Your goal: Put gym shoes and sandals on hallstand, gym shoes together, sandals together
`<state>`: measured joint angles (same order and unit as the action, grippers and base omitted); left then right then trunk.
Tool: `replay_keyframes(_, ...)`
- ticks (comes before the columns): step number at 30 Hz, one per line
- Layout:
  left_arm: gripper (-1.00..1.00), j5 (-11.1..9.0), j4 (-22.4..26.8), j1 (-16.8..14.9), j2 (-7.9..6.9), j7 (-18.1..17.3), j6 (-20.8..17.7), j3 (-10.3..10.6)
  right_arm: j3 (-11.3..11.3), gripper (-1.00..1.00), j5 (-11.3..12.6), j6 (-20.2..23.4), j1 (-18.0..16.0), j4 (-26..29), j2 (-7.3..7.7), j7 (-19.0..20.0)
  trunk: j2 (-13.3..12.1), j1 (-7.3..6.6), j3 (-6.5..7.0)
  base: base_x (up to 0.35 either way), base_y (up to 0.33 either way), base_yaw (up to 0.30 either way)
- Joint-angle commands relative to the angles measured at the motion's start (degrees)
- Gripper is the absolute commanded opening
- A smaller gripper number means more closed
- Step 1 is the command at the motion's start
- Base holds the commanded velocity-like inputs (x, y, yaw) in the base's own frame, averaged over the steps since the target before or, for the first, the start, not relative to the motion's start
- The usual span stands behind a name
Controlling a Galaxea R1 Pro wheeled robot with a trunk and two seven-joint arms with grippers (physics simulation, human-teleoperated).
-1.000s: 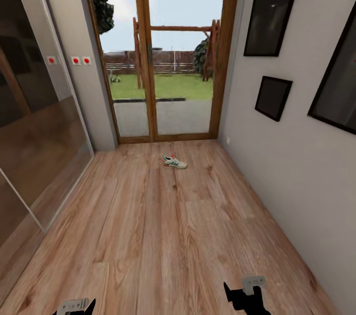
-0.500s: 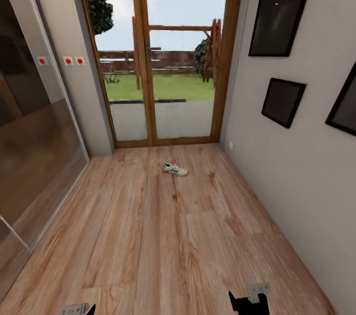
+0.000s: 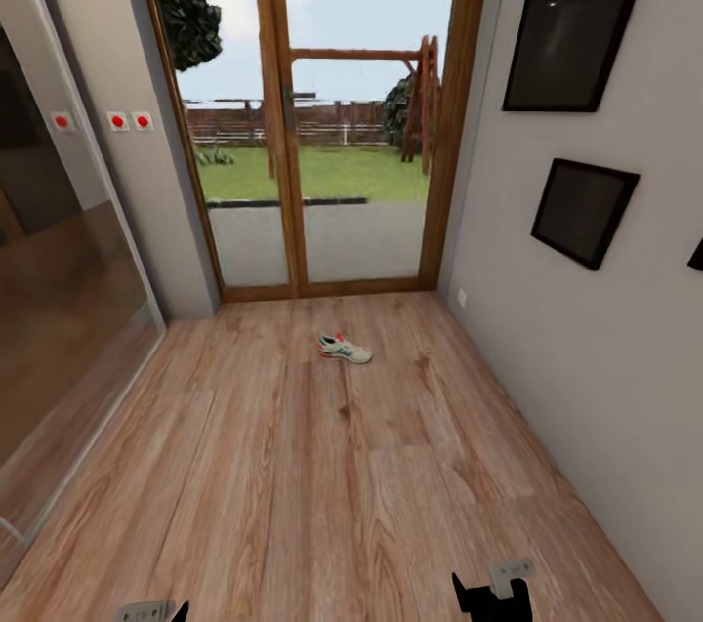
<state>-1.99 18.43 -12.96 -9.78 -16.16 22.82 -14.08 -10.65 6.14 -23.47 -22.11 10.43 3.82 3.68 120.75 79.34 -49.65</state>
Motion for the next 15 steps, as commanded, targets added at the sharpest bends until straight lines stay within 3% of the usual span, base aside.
replay_keyframes(1, 1.00, -0.2, -0.1, 0.0, 0.02, -0.6, 0.0, -0.4, -0.2, 1.00, 0.6, -0.2, 0.0, -0.1, 0.01, 0.3, 0.0, 0.03, -0.05, 0.340, 0.000, 0.000)
replay_keyframes(3, 1.00, -0.2, -0.1, 0.0, 0.02, -0.6, 0.0, -0.4, -0.1, 1.00, 0.7, -0.2, 0.0, -0.1, -0.01, -0.1, 0.0, 0.03, -0.05, 0.340, 0.000, 0.000)
replay_keyframes(7, 1.00, -0.2, -0.1, 0.0, 0.02, -0.5, 0.0, -0.4, 0.0, 1.00, 0.7, -0.3, 0.0, 0.0, -0.07, -5.2, 0.0, 0.03, -0.05, 0.340, 0.000, 0.000)
replay_keyframes(12, 1.00, -0.2, -0.1, 0.0, 0.02, -0.6, 0.0, -0.3, -0.1, 1.00, 0.7, -0.3, 0.0, 0.1, -0.06, -8.6, 0.0, 0.03, -0.05, 0.340, 0.000, 0.000)
replay_keyframes(15, 1.00, -0.2, -0.1, 0.0, 0.02, -0.6, 0.0, -0.3, 0.0, 1.00, 0.7, -0.2, 0.0, 0.1, 0.01, -9.0, 0.0, 0.03, -0.05, 0.340, 0.000, 0.000)
